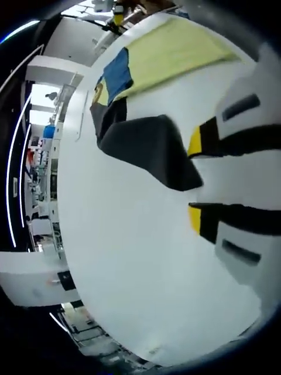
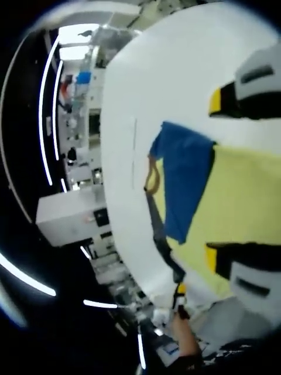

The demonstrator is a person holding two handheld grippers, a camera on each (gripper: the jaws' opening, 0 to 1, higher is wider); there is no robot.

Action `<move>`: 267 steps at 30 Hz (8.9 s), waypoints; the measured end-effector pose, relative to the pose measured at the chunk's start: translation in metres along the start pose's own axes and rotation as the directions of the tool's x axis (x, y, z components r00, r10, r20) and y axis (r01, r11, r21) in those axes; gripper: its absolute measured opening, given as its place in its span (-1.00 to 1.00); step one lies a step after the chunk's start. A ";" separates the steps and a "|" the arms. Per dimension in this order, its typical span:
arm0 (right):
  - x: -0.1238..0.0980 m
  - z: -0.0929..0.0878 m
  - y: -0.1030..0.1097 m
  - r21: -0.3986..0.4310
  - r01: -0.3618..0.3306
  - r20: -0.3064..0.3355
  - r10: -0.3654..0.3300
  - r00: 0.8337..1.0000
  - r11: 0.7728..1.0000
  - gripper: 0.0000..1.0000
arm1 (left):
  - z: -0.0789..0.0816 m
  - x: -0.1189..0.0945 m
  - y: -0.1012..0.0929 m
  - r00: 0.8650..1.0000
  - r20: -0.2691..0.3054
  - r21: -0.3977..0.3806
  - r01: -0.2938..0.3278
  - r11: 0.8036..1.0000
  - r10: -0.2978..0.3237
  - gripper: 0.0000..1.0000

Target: Fold the garment on the visible template until the final outline fits inside the template.

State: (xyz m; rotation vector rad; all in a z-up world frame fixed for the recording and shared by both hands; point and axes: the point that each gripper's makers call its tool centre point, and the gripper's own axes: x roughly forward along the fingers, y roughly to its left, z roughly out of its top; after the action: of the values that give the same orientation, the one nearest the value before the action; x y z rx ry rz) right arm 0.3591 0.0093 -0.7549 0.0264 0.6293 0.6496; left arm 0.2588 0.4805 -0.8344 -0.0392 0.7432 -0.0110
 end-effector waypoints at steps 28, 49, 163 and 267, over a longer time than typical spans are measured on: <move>-0.016 -0.001 0.022 -0.014 -0.026 -0.003 0.026 1.000 1.000 0.86 | 0.014 -0.005 0.014 0.999 0.033 -0.009 0.042 0.999 -0.042 -1.00; -0.035 0.006 0.031 0.001 -0.048 0.019 0.048 0.999 0.999 0.89 | 0.052 -0.021 0.046 0.997 0.077 -0.005 -0.022 1.000 0.023 -1.00; -0.059 -0.002 0.030 -0.046 0.011 0.013 -0.011 1.000 0.999 0.98 | 0.038 0.046 0.115 0.985 -0.103 -0.178 -0.153 0.972 0.137 -0.57; -0.067 -0.031 0.092 -0.220 -0.207 -0.086 0.192 0.978 0.953 0.98 | 0.195 0.029 -0.090 0.957 0.152 0.050 0.243 0.969 -0.248 -1.00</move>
State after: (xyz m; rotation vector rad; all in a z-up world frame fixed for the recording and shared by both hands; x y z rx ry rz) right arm 0.2494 0.0400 -0.7247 -0.1473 0.6149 0.9189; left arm 0.4124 0.3956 -0.7076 -0.1014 0.5758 -0.2541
